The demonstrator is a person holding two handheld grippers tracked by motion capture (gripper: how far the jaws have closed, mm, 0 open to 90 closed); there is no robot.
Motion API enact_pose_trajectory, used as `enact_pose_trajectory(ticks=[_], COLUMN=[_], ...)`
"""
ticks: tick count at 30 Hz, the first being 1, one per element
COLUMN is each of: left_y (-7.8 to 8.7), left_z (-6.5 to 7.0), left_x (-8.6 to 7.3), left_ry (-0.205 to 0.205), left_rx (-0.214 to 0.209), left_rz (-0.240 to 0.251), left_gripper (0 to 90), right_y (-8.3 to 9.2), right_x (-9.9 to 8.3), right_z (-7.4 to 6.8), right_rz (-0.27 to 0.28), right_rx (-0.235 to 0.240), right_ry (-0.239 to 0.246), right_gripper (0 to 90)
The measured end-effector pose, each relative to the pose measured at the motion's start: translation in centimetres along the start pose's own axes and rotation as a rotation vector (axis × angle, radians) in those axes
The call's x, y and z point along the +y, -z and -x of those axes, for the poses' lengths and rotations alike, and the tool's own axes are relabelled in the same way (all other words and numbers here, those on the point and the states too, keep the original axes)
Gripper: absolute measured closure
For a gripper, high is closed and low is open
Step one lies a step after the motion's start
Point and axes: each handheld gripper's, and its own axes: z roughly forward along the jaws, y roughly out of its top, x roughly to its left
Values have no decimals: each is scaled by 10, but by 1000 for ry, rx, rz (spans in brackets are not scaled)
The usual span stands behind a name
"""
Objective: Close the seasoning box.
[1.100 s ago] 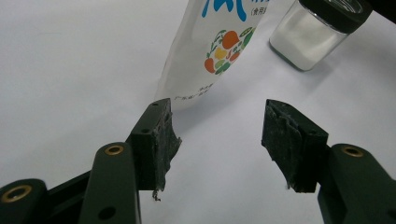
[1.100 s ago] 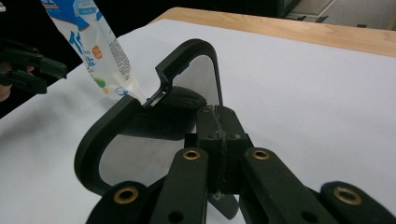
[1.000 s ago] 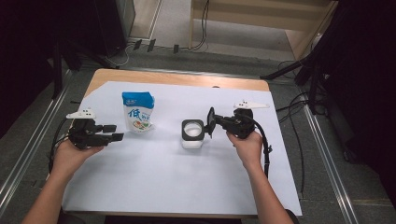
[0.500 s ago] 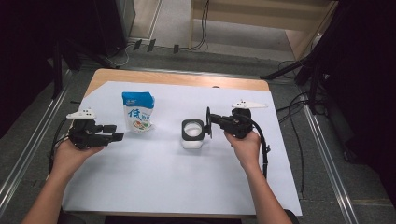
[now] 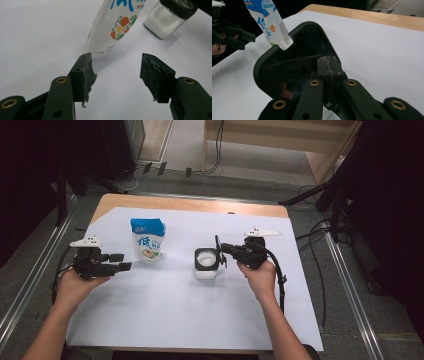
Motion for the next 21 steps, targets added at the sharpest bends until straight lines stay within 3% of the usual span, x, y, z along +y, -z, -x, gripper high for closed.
enact_pose_trajectory(ticks=[19, 21], left_y=[-1, -1], left_z=[1, 1], left_x=[0, 0], left_ry=[0, 0], left_rx=[0, -1], left_rz=[1, 1], left_gripper=[440, 440], right_y=[-25, -25], right_x=[-2, -2], right_z=[-8, -8], right_rz=[-70, -71], right_rx=[18, 19], right_ry=[35, 40], right_gripper=[900, 862])
